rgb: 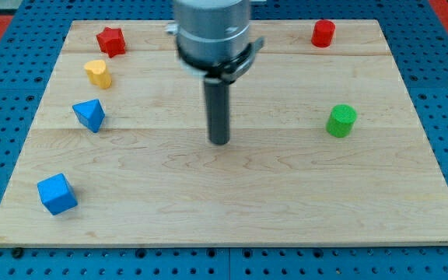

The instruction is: Drag yellow hexagon towards bottom of the board

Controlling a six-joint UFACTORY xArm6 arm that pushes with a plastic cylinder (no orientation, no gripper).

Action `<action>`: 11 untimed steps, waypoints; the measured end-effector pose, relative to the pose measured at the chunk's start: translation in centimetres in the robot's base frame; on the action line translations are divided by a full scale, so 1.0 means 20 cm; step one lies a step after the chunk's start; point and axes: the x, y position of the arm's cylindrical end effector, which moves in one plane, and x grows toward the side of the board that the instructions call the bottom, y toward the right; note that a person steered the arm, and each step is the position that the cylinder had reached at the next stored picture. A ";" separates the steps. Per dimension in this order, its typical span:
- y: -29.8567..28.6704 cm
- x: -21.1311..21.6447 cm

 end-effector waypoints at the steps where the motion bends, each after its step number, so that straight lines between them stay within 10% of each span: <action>1: 0.20 -0.26; 4: 0.59 -1.04; 6: 0.19 -1.26; 11: -0.36 -1.03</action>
